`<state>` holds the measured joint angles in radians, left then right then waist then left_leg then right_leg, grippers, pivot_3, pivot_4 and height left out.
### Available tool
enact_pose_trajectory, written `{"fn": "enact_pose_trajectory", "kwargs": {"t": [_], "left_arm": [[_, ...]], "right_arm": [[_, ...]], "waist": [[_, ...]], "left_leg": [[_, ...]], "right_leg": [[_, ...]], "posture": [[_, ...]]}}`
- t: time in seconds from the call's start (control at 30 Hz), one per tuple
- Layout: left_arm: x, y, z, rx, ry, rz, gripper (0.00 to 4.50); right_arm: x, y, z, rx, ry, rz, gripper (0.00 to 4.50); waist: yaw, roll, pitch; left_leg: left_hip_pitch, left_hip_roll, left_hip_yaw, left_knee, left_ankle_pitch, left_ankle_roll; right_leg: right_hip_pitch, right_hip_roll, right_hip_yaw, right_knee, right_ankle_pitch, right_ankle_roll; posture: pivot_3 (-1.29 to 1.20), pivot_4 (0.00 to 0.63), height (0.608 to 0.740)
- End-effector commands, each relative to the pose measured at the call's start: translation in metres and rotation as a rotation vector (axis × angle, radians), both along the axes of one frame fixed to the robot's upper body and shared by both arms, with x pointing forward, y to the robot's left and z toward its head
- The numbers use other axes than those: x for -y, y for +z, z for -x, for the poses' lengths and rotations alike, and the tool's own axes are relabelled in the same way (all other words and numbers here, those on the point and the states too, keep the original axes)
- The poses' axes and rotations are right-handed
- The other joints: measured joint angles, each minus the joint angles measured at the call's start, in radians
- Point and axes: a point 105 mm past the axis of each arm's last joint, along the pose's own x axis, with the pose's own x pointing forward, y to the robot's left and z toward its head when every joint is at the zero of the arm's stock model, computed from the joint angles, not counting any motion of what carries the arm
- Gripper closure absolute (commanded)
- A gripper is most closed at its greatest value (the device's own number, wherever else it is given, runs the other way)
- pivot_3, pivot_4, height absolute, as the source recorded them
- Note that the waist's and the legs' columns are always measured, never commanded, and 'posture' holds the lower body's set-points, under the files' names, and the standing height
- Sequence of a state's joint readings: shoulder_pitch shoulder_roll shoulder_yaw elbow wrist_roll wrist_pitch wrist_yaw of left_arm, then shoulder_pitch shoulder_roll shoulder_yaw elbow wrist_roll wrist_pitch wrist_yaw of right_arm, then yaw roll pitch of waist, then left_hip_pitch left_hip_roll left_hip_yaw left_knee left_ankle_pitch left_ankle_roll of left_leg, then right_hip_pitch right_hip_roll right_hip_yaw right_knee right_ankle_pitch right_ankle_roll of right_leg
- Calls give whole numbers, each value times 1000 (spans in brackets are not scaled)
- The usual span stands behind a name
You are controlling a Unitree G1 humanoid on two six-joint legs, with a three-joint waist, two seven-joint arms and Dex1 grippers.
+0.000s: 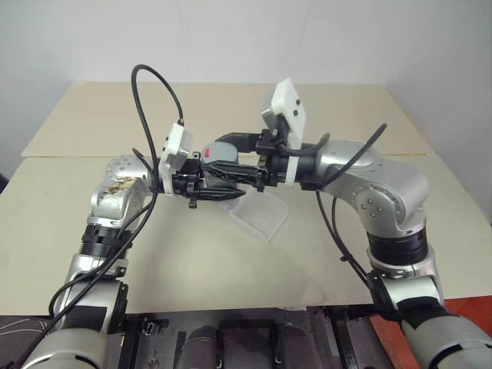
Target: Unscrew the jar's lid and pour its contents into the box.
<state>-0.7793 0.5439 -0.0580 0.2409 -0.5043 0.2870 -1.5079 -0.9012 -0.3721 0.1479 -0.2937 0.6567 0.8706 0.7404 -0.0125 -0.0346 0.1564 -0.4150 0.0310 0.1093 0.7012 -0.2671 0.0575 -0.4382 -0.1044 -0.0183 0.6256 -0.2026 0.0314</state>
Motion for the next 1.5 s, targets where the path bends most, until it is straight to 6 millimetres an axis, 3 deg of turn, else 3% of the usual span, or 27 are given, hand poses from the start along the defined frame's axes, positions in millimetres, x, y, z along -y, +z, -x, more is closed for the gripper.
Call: {"fn": "enact_pose_trajectory", "kwargs": {"t": [0.03,0.23,0.4,0.43,0.5,0.63,0.8,1.0,1.2,1.5], "left_arm": [[-4,18,17,55,-116,-13,2488],[-5,25,30,50,-178,-15,2488],[-5,24,32,48,-165,-1,2488],[-5,23,32,45,-157,3,2488],[-7,22,31,39,-134,9,2488],[-12,18,27,26,-69,25,2488],[-18,13,18,-2,34,63,2488],[-20,8,5,-37,130,99,2488],[-14,9,0,-45,136,109,2488],[-6,11,6,1,72,99,2488]], "right_arm": [[7,3,22,81,274,-17,1751],[12,3,20,173,622,30,1751],[-4,4,-3,217,624,68,1751],[-5,4,-6,224,614,70,1751],[-7,6,-12,227,555,53,1035],[-1,12,-20,234,401,-12,30],[22,23,-17,225,192,-106,30],[34,20,7,198,81,-99,30],[16,16,23,165,39,-72,30],[-13,16,-10,141,-128,-38,30]], "waist": [[0,0,0],[-5,0,0],[-11,1,0],[-10,1,1],[-7,1,1],[4,1,1],[2,1,1],[2,1,1],[-4,1,1],[0,1,1]], "left_leg": [[0,0,0,0,0,0],[0,0,0,2,0,0],[1,3,0,2,1,-2],[1,3,0,2,1,-2],[0,3,0,2,3,-6],[-1,3,0,2,6,-10],[-1,3,0,2,6,-10],[-1,3,0,2,6,-10],[0,3,0,2,5,-8],[0,3,0,2,5,-9]], "right_leg": [[0,0,0,0,0,0],[0,1,1,0,0,0],[-1,6,3,2,0,0],[-1,6,3,2,0,0],[-1,5,3,2,0,0],[-2,4,2,2,0,0],[-2,4,2,2,0,0],[-2,4,2,2,0,0],[-2,5,3,2,0,-1],[-1,5,3,2,0,-1]], "posture": [[0,150,740],[0,150,740],[0,150,740],[0,150,740],[0,150,740],[0,150,740],[0,150,740],[0,150,740],[0,150,740],[0,150,740]]}}
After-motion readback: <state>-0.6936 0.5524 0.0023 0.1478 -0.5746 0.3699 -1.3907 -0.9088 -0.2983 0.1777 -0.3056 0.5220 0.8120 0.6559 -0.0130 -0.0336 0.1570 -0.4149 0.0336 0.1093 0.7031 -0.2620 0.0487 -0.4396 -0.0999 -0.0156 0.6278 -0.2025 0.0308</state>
